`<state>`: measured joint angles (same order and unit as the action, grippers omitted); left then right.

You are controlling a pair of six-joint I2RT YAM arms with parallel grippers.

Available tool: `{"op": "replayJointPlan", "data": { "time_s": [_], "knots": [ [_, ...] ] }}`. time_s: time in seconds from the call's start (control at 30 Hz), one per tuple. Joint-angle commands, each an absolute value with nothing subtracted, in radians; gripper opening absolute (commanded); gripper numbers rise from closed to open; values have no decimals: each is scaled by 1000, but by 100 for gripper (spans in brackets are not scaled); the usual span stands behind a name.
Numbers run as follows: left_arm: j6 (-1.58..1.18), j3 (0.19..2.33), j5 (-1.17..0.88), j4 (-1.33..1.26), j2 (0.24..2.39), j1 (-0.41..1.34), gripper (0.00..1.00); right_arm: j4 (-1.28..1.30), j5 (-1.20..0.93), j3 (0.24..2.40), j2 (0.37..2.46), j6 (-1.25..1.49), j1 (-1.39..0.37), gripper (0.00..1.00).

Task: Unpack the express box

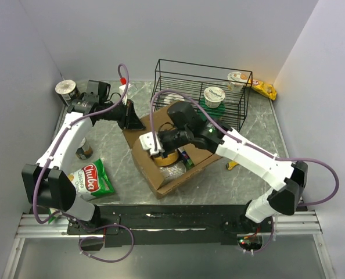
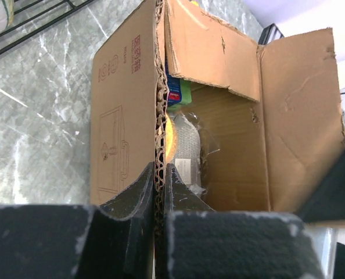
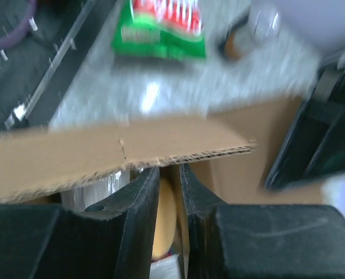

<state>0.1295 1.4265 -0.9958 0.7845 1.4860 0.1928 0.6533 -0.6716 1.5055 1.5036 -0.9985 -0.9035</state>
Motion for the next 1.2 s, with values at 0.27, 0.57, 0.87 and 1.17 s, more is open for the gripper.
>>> {"op": "replayJointPlan", "data": {
  "time_s": [0.27,0.57,0.87,1.17],
  "knots": [
    [55,1384,-1141,658,1473,179,1,700,-488,1468,1563,-894,-1167,29],
    [90,1347,-1163,699,1425,179,1,558,-211,1378,1614,-913,-1290,31],
    [20,1299,-1177,542,1306,192,1,616,-98,1332,1368,-945,-1134,37],
    [98,1217,-1239,551,1281,218,1,721,-313,1200,1354,-1065,-960,48]
  ]
}}
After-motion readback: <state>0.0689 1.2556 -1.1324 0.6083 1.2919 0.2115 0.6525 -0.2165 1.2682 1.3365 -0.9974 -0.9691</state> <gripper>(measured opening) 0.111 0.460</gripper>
